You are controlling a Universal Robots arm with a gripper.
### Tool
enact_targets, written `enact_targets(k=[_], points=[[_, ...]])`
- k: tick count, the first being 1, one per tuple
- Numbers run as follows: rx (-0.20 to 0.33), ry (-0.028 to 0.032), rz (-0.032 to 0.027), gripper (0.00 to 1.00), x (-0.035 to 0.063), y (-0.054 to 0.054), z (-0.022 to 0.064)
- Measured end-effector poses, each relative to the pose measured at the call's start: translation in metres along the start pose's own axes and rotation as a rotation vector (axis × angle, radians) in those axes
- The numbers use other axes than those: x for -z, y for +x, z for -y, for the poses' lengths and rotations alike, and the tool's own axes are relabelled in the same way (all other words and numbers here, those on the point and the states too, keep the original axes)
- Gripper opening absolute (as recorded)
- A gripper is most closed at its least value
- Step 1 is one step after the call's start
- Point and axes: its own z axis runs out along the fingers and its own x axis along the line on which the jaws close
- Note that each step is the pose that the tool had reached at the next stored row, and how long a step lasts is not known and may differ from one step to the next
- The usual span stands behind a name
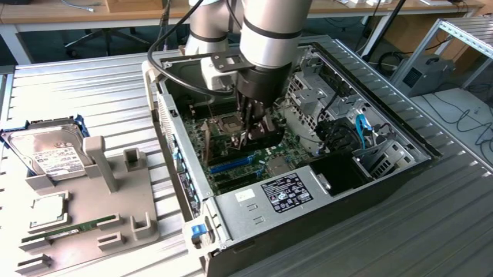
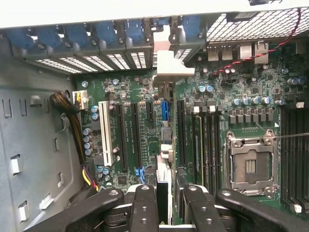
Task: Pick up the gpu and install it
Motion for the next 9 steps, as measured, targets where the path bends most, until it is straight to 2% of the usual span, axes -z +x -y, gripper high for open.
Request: enact_targets(k=[9], points=[[0.001, 0.0, 0.0, 0.26, -0.0029, 0.0001, -0.0016]])
